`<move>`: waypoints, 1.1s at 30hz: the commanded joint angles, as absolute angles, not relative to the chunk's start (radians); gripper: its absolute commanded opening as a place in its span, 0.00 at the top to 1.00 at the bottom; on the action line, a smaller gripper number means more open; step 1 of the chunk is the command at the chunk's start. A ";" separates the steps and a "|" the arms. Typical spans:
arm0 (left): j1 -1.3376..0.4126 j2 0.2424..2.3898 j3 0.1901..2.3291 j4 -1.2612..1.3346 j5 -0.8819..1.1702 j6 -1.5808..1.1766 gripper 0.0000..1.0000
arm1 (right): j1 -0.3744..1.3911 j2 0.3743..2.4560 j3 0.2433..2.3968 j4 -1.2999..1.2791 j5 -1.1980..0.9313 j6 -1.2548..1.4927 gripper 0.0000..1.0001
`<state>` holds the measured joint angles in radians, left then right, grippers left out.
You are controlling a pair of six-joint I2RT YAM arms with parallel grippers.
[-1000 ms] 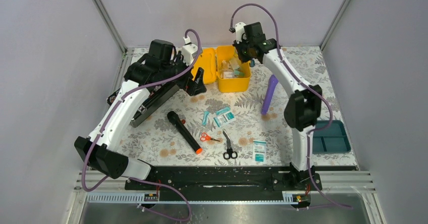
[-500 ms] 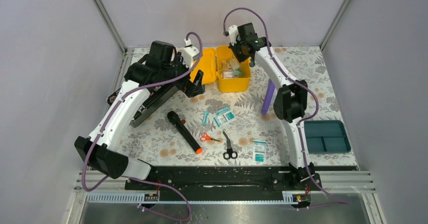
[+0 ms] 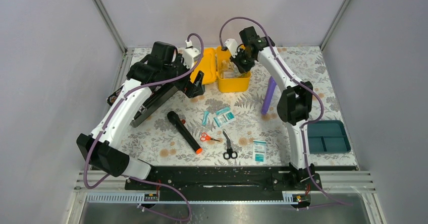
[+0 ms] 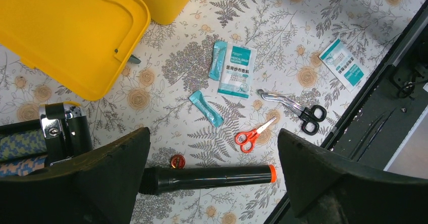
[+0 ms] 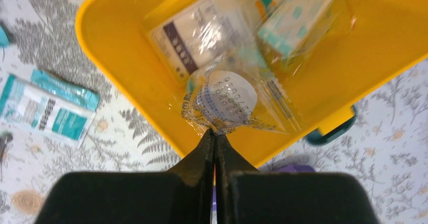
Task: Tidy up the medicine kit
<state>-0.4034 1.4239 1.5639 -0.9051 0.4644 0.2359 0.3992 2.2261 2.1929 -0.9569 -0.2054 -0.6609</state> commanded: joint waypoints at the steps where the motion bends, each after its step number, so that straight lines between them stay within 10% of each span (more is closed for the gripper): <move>1: -0.396 1.433 1.589 -0.870 0.492 0.221 0.04 | 0.407 2.302 2.358 -0.984 -0.287 -0.593 1.00; 12: -0.395 1.405 1.566 -0.878 0.462 0.240 0.04 | 0.483 2.381 2.376 -0.975 -0.315 -0.499 1.00; 17: -0.396 1.401 1.553 -0.877 0.460 0.242 0.04 | 0.480 2.370 2.420 -1.002 -0.276 -0.481 0.67; 33: -0.396 1.443 1.594 -0.825 0.512 0.178 0.04 | 0.402 2.077 2.110 -1.000 -0.568 -0.906 0.37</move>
